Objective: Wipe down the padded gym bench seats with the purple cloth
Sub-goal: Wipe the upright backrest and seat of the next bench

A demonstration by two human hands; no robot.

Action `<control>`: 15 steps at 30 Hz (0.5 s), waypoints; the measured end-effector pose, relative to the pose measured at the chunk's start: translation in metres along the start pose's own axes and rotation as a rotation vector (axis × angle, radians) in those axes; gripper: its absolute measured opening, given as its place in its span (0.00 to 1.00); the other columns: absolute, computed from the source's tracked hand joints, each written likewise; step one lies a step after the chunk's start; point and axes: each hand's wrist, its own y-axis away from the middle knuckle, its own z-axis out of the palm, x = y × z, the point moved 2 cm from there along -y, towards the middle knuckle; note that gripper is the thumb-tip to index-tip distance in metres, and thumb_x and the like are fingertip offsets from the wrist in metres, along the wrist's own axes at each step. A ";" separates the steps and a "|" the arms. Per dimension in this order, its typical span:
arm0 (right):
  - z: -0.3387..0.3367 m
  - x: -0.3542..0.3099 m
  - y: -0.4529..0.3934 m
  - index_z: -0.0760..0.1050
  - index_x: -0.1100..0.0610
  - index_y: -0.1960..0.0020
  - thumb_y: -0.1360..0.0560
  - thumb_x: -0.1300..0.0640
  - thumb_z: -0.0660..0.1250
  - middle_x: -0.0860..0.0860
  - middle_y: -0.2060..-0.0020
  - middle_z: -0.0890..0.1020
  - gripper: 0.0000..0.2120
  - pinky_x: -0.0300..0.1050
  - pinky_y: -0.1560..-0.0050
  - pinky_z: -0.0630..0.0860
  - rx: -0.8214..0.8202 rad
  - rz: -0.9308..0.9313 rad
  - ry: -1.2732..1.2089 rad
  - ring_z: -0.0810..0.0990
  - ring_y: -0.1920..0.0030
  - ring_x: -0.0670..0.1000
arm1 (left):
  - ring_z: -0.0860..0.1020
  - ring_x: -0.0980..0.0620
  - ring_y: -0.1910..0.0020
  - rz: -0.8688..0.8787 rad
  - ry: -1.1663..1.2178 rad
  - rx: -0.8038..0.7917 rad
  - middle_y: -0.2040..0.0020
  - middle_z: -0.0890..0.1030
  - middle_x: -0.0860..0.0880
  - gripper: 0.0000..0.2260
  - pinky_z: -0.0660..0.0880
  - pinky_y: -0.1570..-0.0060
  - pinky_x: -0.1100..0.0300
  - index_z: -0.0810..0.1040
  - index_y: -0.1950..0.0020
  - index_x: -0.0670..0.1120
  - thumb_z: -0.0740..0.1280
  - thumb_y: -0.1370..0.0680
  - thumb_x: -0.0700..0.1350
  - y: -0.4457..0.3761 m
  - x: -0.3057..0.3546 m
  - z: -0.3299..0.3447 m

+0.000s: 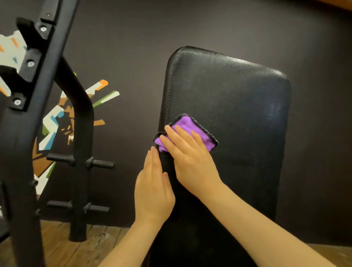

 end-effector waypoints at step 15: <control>-0.028 0.087 0.097 0.71 0.57 0.34 0.33 0.70 0.54 0.55 0.33 0.72 0.29 0.53 0.30 0.60 -0.181 -0.041 0.105 0.65 0.31 0.56 | 0.65 0.48 0.28 -0.022 -0.025 -0.048 0.23 0.60 0.46 0.29 0.56 0.34 0.63 0.52 0.22 0.42 0.61 0.20 0.38 0.001 0.005 -0.005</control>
